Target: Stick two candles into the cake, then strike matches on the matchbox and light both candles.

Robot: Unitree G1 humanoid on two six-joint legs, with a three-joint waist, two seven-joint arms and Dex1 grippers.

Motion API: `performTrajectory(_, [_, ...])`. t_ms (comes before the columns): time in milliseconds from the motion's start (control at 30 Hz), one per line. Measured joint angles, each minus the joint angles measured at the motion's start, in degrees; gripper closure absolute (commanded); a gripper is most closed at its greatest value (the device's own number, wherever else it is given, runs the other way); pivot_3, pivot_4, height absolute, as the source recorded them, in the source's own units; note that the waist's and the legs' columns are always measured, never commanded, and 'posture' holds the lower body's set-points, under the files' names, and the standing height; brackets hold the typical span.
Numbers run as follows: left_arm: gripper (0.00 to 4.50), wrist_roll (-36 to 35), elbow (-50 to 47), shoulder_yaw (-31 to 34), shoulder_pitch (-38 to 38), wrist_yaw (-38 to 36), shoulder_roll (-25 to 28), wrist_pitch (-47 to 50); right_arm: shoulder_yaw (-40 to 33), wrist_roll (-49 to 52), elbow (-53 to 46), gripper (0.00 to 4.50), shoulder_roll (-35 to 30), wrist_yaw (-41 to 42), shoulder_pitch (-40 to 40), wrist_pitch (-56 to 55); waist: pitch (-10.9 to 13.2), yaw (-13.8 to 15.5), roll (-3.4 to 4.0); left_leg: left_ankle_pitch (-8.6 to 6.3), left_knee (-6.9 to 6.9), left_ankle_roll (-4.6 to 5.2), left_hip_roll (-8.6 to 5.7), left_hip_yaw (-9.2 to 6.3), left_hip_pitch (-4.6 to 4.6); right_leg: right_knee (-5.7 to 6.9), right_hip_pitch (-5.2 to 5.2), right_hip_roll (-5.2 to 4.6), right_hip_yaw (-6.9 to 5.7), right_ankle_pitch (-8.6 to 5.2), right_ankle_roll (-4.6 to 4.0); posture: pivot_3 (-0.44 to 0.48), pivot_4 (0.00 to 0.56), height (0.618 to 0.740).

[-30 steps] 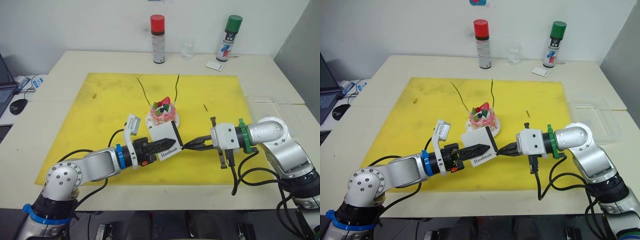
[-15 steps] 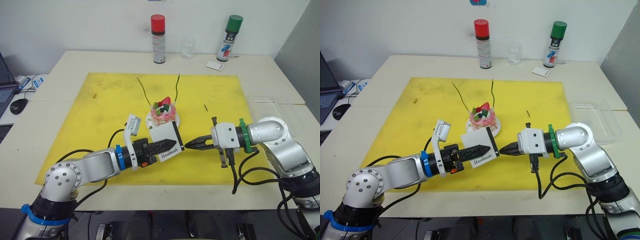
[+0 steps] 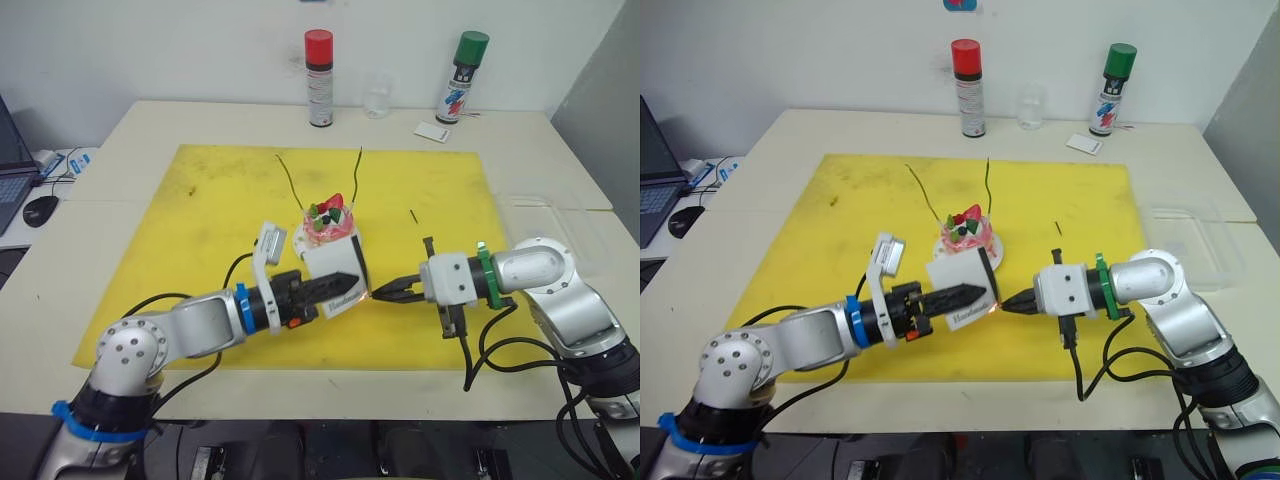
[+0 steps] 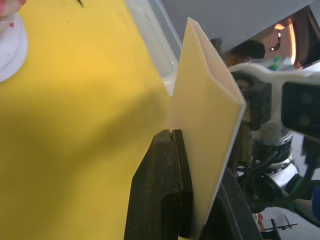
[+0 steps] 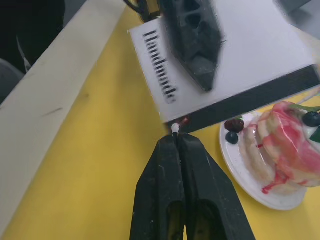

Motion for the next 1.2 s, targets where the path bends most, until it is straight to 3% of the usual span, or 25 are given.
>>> performTrajectory(100, [4.50,-3.36,1.03,1.29,-7.82,-1.40,-2.16,0.47,3.55,-1.54,1.25,4.48,-2.14,4.04,1.09,-1.91,0.01,0.08,0.00,0.00,0.03,0.00,-0.07,0.03,-0.03,-0.02,0.00,-0.03,0.05,0.02,0.04,0.000,0.150,0.740])
performTrajectory(200, [4.50,-4.46,2.11,5.67,-8.12,-4.30,4.60,3.55,0.90,0.64,1.41,4.48,-5.47,6.42,0.60,-0.81,0.01,-1.07,0.04,0.00,-0.07,0.01,-0.01,0.06,0.11,0.00,-0.01,0.03,0.16,0.01,0.02,0.000,0.150,0.740])
performTrajectory(333, [4.50,-4.48,1.39,7.56,0.68,-6.01,8.73,5.59,-2.46,3.26,1.89,4.48,-3.96,5.40,-3.22,3.12,0.01,-1.83,0.03,-0.01,-0.15,0.01,0.09,-0.05,0.11,0.03,-0.06,0.13,0.09,-0.03,-0.07,0.000,0.150,0.740])
performTrajectory(467, [4.50,-4.41,-3.68,11.69,15.42,-8.22,15.43,6.90,-4.20,4.53,4.21,4.48,1.72,-0.48,-7.20,9.69,0.04,-1.62,0.01,-0.01,-0.19,-0.01,0.10,-0.07,0.03,0.03,-0.10,0.08,0.01,-0.07,-0.13,0.000,0.150,0.740])
performTrajectory(567, [4.50,-4.42,-7.20,13.95,21.74,-9.29,17.61,6.34,-4.56,4.87,5.35,4.48,6.92,-5.35,-9.98,13.46,0.05,-0.96,0.03,-0.01,-0.17,-0.02,0.05,0.00,0.02,0.00,-0.08,0.00,0.03,-0.07,-0.14,0.000,0.150,0.740])
performTrajectory(800, [4.50,-1.64,-10.84,9.96,22.64,-6.90,14.61,1.97,-2.25,0.80,8.26,4.48,24.17,-20.94,-18.58,16.03,0.04,-0.23,0.02,0.00,-0.11,-0.02,0.06,0.01,0.01,0.01,-0.10,0.03,0.03,0.00,-0.16,0.000,0.150,0.740])
performTrajectory(1000, [4.50,-0.92,-11.20,7.78,21.24,-5.07,13.62,-0.99,-1.75,-5.71,15.82,4.48,29.30,-30.44,-24.14,11.53,0.05,-0.26,0.03,-0.01,-0.19,-0.02,0.07,0.06,-0.01,0.00,-0.17,0.03,0.04,-0.01,-0.19,0.000,0.150,0.740])
performTrajectory(1200, [4.50,-0.64,-11.21,6.94,20.87,-4.41,13.34,-1.78,-0.30,-10.87,23.16,4.48,32.69,-34.90,-27.52,6.82,0.05,-0.38,0.03,-0.01,-0.29,-0.02,0.08,0.06,0.00,0.01,-0.21,0.05,0.04,-0.02,-0.21,0.000,0.150,0.740])
